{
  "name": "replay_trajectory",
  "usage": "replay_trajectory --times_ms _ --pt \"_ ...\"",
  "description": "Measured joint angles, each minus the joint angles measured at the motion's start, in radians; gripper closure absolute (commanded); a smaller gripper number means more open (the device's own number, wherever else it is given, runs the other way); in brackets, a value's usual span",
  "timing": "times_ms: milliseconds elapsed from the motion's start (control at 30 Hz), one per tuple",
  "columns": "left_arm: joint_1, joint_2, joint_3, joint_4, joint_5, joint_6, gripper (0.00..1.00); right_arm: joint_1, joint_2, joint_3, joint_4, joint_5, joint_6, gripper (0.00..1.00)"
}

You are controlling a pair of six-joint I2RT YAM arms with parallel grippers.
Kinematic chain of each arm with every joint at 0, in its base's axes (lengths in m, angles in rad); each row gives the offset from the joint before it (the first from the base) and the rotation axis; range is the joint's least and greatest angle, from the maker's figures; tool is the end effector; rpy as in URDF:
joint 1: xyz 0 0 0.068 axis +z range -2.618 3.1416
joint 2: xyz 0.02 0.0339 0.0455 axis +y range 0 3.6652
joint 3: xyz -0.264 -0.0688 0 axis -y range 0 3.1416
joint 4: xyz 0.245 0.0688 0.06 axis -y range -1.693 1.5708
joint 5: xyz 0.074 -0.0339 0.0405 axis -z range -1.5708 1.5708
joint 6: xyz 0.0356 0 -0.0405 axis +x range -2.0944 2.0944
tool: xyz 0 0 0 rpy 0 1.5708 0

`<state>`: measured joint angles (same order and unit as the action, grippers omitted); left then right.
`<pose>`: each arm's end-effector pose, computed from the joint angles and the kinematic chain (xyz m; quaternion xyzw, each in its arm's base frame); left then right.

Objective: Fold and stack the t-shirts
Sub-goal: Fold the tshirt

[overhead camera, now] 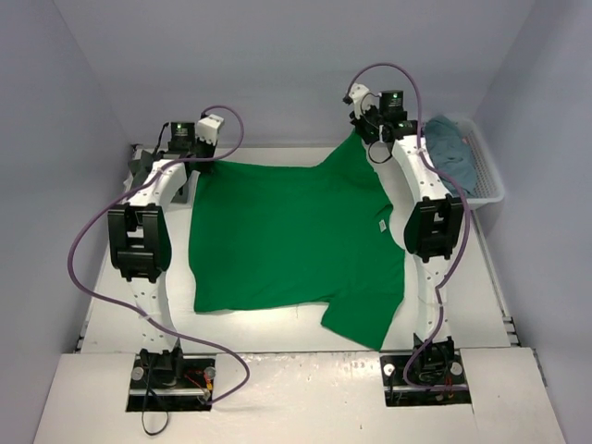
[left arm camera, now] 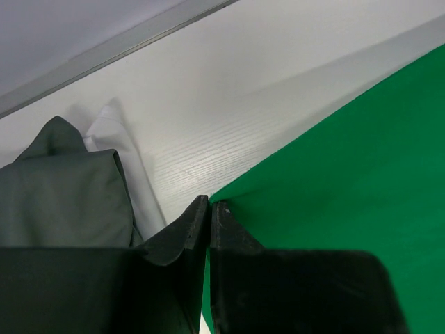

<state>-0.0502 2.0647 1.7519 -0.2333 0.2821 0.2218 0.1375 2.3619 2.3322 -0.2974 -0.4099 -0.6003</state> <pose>0.4881 -0.0344 0.2715 0.1853 0.8456 -0.0805 0.4941 0.5482 0.0902 0.3175 -0.3975 0.6995 0.0302 0.5931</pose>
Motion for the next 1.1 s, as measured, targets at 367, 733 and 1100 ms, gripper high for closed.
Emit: replay_trajectory --times_ms 367,733,1100 --pt "0.0 -0.03 -0.063 -0.003 0.06 -0.002 1.0 0.043 0.014 -0.065 0.037 0.018 -0.006 1.0" --pt "0.0 -0.235 -0.264 -0.008 0.104 0.006 1.0 0.036 -0.201 -0.409 0.047 0.011 -0.029 1.0" --pt "0.0 -0.307 -0.336 -0.031 0.149 0.012 1.0 0.021 -0.532 -0.602 0.068 -0.039 -0.041 1.0"
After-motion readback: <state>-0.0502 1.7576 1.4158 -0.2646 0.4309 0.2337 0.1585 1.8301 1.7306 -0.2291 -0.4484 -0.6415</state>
